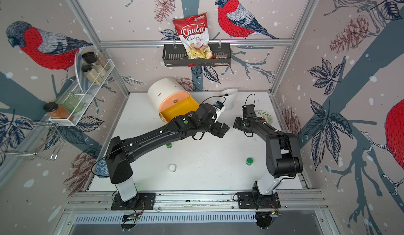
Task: Put the paint cans in the drawer according to color
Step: Pick up the paint can at the center of the board, then place the paint can in the drawer.
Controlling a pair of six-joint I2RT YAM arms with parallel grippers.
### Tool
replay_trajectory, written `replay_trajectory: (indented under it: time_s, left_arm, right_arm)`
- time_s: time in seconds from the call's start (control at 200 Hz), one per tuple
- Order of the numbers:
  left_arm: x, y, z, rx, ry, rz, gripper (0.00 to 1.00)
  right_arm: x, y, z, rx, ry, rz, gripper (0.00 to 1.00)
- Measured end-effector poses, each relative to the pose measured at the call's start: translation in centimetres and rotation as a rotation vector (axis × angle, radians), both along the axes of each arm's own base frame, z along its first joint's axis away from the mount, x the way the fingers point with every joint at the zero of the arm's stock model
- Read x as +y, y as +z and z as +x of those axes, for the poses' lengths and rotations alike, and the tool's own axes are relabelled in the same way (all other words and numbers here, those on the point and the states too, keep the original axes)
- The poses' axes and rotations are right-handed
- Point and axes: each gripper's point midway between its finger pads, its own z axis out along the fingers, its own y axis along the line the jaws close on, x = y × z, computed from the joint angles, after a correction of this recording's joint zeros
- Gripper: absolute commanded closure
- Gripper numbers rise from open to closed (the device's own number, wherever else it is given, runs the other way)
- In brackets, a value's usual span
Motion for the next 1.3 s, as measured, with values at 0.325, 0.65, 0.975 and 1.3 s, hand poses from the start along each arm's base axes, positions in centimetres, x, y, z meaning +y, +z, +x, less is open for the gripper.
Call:
replay_trajectory:
  time_s: [0.325, 0.65, 0.975, 1.3]
  left_arm:
    - [2.8, 1.8, 0.7, -0.028, 0.051, -0.016, 0.04]
    - [5.5, 3.4, 1.4, -0.053, 0.092, -0.028, 0.04]
    - [9.9, 4.6, 2.7, -0.072, 0.172, -0.037, 0.04]
    - [14.1, 4.9, 3.6, -0.083, 0.258, -0.04, 0.04]
  right_arm:
    - [0.4, -1.7, -0.2, 0.059, 0.015, -0.011, 0.5]
    - [0.9, -2.2, 0.2, 0.079, 0.039, -0.043, 0.7]
    - [4.5, 4.5, 1.6, -0.021, 0.108, -0.078, 0.71]
    - [10.8, 15.4, 2.4, -0.202, 0.214, -0.058, 0.72]
